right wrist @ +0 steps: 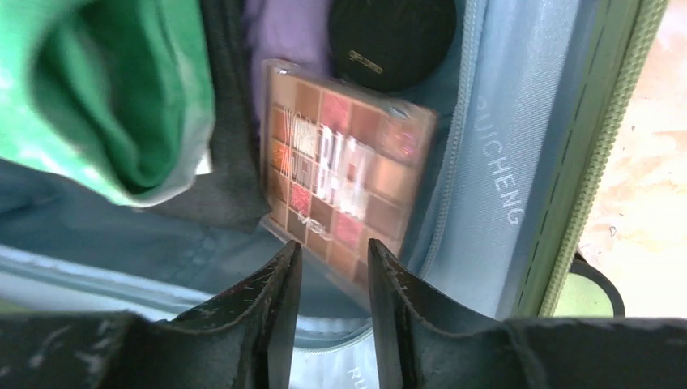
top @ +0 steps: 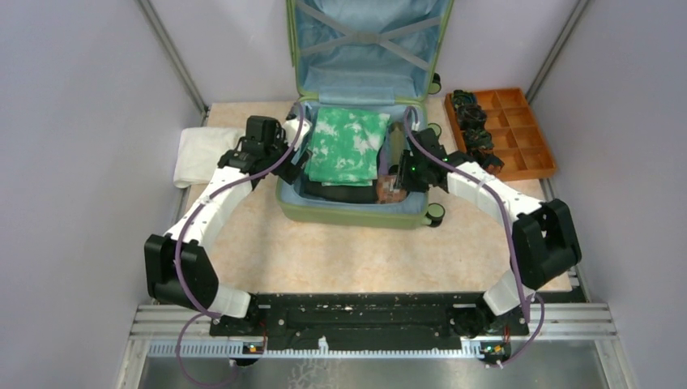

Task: Pack the luggage
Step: Close the luggage at the center of the board.

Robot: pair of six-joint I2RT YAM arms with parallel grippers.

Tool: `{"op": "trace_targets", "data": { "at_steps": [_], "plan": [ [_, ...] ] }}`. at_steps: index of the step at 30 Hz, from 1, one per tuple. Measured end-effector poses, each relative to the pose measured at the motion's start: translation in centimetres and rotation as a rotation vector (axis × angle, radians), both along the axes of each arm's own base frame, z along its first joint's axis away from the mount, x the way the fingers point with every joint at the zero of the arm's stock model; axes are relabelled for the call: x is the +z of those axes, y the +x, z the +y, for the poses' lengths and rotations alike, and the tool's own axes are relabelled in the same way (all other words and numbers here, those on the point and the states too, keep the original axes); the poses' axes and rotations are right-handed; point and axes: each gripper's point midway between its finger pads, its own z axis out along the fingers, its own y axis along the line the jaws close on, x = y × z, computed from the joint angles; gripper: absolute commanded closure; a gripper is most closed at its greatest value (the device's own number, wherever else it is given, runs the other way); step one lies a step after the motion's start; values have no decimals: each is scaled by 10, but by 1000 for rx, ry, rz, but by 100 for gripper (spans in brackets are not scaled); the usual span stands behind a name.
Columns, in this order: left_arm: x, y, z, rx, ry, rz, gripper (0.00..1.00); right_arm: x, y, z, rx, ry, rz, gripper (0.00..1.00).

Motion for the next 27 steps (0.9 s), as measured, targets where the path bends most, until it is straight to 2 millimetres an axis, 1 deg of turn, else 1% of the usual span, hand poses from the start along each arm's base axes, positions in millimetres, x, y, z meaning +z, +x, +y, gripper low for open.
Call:
{"op": "trace_targets", "data": {
  "at_steps": [5,7,8,10,13,14,17,18,20,22,23,24,25,26,27],
  "plan": [
    [5,0,-1,-4,-5,-18,4,-26,-3,-4,-7,-57,73,69],
    [6,0,-1,-5,-6,-20,4,-31,1,-3,-9,-75,86,69],
    [6,0,-1,-6,-7,-19,4,-33,6,-2,-7,-83,90,68],
    [6,0,-1,-6,-7,-20,3,-32,14,2,-2,-89,91,59],
    [6,0,-2,-6,-13,-18,1,-20,25,7,1,-82,65,38],
    [6,0,-2,-4,-21,-15,1,-11,29,8,4,-82,46,33],
    [9,0,-2,6,-38,-8,1,21,46,11,-2,-67,-40,24],
    [14,3,-2,12,-46,-12,1,34,51,8,-10,-65,-73,22],
    [32,15,-1,29,-65,-45,1,64,61,3,-28,-53,-148,19],
    [59,33,-2,44,-90,-110,1,100,72,-10,-61,-35,-238,19],
    [75,43,-3,54,-104,-148,1,124,80,-20,-89,-20,-297,19],
    [92,55,-4,64,-120,-193,1,137,86,-27,-109,-12,-333,19],
    [105,63,-5,72,-130,-226,1,158,95,-40,-144,-2,-390,19],
    [123,76,-6,84,-144,-271,1,171,101,-48,-166,4,-427,19],
    [137,87,-7,92,-159,-307,1,185,109,-56,-189,9,-469,19]
  ]
}}
